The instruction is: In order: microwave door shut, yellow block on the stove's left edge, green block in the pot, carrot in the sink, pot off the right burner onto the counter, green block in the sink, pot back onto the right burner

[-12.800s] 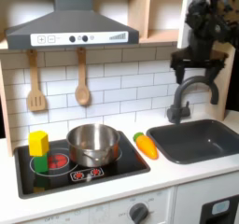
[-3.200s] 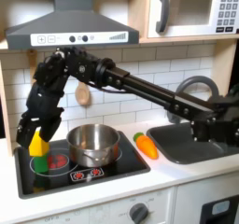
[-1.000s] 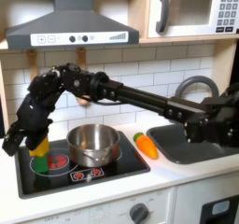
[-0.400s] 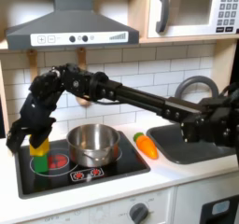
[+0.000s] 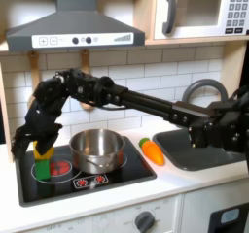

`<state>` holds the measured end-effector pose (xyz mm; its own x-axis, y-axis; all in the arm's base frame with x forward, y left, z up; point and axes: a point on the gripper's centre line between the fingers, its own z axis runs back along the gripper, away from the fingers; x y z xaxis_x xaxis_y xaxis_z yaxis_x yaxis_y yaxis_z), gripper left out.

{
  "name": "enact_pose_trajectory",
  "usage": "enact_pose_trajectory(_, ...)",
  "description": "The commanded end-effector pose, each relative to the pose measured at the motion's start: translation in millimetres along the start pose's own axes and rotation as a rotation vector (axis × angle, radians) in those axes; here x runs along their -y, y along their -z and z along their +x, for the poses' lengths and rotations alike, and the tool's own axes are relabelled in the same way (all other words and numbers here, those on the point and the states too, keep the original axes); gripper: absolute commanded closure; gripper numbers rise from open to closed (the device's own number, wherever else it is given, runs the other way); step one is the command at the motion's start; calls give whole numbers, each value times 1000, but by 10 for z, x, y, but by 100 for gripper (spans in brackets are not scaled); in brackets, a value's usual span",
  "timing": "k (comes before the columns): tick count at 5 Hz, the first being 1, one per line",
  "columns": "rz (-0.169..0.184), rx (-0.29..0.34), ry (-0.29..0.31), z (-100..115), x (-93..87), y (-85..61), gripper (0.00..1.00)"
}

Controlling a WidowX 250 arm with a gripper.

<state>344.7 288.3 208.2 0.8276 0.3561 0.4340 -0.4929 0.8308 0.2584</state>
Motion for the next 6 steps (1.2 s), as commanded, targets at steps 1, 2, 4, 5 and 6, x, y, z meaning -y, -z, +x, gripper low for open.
enact_pose_trajectory(1, -24, 6, 14, 14, 86, 14, 0)
enact_pose_trajectory(2, -37, 21, 29, 47, 173, 4, 0)
enact_pose_trajectory(4, -57, 26, 39, 56, 237, -20, 0)
enact_pose_trajectory(5, -62, 13, 48, 22, 209, 6, 0)
enact_pose_trajectory(6, -71, 5, 68, 1, 241, 15, 0)
